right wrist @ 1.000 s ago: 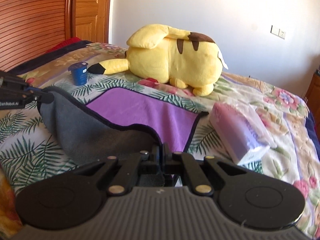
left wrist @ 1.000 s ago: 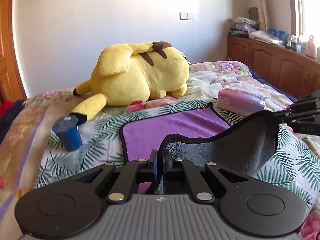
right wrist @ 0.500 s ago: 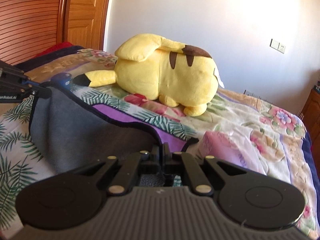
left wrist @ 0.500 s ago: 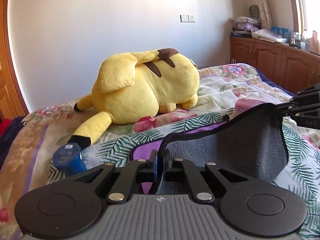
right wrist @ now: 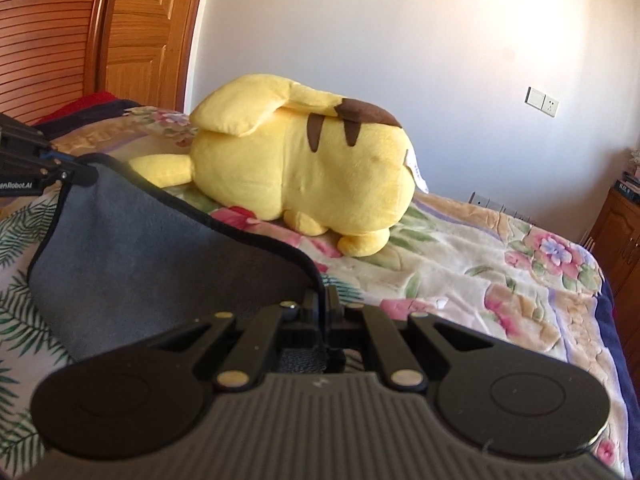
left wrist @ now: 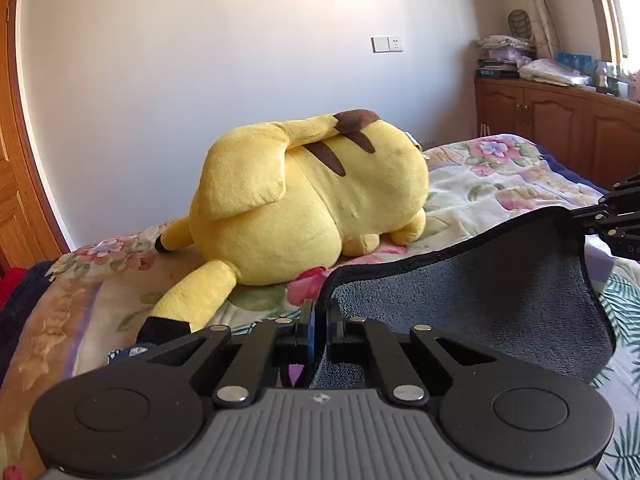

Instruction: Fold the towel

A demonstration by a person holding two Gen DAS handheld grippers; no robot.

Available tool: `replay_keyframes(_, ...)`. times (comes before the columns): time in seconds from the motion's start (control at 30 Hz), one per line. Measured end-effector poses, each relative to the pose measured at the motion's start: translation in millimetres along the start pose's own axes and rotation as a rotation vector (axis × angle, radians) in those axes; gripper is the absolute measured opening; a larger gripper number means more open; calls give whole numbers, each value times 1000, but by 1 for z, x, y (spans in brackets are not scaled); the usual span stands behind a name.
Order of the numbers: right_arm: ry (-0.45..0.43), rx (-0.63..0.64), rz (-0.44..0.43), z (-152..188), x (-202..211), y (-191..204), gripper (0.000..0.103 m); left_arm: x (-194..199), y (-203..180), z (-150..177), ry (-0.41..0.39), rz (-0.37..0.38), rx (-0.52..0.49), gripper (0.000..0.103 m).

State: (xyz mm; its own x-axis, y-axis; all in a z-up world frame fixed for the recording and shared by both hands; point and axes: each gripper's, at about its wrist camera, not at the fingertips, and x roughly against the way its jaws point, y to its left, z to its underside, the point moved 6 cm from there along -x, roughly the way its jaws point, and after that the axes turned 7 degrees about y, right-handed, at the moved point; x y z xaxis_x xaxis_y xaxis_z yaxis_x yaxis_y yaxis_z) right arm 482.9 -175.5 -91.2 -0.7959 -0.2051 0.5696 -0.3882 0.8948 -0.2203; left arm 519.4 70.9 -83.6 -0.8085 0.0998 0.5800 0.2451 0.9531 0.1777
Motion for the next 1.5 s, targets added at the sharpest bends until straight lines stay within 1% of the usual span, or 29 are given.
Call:
replay_keyframes(0.23,2,29,23,-2,-19,1,3,-22,3,-7,10,-32,-1,0)
replay_keyframes(0.37,26,12,32,1,-35,2,3,-40,0,-8,31,-42,3,0)
replay_keyframes(0.6,73,20,60,12,-62,4,3,-75,1,11,97,-48,8,0)
replay_keyframes(0.73,105,9,68,19,-73,2,4,-88,0,21,127,-58,-7,0)
replay_keyframes(0.8,125,-11,66,22,-78,1,4,-89,-1,24,129,-56,-11,0)
replay_keyframes(0.87,157,-40,69,26,-82,1,5,-89,0,27,133,-55,-2,2)
replay_keyframes(0.9,164,-39,75,27,-82,2,10,-88,0,29,132,-56,2,6)
replay_keyframes(0.93,164,-36,80,27,-81,4,13,-87,1,30,133,-59,4,13)
replay_keyframes(0.97,162,-35,79,27,-79,5,18,-85,1,30,132,-61,6,17)
replay_keyframes(1.0,158,-40,74,27,-77,6,31,-82,1,31,130,-57,9,19)
replay_keyframes(1.07,145,-56,69,26,-72,5,45,-75,-1,33,130,-46,13,26)
replay_keyframes(1.17,140,-77,58,23,-62,5,46,-64,-6,35,134,-32,4,31)
replay_keyframes(1.27,130,-99,34,19,-47,8,46,-49,-10,35,133,-16,11,35)
replay_keyframes(1.5,96,-115,-2,7,-1,19,46,-2,-26,33,121,17,15,40)
